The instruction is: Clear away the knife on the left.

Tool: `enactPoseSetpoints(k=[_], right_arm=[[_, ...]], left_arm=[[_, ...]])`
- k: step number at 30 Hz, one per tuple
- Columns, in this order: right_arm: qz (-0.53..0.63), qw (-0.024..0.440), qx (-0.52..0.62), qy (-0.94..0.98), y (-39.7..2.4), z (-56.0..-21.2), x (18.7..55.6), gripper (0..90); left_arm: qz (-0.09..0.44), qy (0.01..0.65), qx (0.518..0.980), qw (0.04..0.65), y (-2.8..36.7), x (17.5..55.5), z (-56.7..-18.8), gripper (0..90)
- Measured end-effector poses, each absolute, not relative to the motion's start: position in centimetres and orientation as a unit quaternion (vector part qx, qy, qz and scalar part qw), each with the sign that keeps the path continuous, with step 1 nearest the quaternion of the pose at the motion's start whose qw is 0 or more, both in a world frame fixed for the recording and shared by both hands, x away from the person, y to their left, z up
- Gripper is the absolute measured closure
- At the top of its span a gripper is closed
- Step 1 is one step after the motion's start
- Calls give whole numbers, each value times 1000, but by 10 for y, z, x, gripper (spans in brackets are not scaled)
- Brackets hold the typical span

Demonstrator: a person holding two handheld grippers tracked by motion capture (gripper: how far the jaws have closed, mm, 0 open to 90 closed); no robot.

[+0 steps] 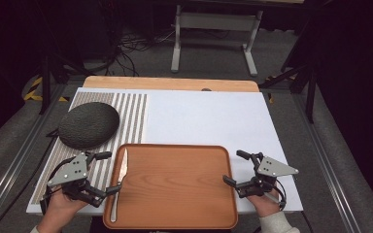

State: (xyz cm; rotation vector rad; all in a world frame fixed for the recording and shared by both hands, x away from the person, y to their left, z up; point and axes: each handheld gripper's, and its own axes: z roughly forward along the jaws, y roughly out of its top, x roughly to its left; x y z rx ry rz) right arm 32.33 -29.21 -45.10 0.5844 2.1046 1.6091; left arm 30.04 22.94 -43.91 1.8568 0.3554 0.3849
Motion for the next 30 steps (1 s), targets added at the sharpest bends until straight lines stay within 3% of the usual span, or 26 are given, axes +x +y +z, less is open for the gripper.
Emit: enactPoseSetpoints(k=[10, 30], right_arm=[[581, 213, 212, 756, -292, -455, 322, 22], [580, 207, 220, 757, -289, -464, 319, 22]], left_arm=[[159, 189, 750, 613, 253, 302, -465, 1], [150, 213, 747, 611, 272, 302, -487, 1]])
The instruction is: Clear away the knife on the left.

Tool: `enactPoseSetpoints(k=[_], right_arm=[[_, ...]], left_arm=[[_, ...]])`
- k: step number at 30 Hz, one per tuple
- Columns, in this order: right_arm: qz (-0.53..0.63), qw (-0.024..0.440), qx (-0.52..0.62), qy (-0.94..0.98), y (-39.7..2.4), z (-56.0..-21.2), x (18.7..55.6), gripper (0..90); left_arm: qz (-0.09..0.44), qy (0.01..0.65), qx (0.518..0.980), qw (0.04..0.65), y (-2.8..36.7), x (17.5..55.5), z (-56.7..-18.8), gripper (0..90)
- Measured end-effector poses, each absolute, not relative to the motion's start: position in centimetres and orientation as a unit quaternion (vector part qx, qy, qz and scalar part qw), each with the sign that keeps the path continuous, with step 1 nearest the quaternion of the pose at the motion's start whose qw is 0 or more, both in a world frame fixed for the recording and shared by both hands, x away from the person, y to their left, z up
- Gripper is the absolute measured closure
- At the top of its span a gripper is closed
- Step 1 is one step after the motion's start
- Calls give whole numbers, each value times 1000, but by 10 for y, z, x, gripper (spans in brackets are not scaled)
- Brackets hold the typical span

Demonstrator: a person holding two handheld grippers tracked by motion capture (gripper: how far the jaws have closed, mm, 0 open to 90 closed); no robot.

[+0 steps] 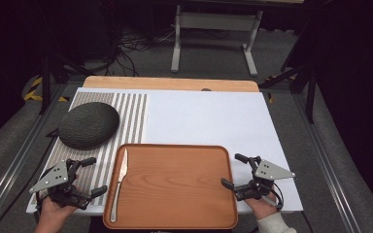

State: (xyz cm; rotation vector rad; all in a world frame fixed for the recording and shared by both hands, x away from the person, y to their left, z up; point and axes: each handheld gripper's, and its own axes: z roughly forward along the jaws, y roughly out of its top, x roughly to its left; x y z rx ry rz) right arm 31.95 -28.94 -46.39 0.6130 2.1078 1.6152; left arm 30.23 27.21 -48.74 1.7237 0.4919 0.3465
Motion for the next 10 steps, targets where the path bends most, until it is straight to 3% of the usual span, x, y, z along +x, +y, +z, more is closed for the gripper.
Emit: enactPoseSetpoints(k=[10], right_arm=[[580, 207, 221, 756, -290, -463, 318, 22]], left_arm=[[164, 214, 750, 605, 271, 302, -485, 1]])
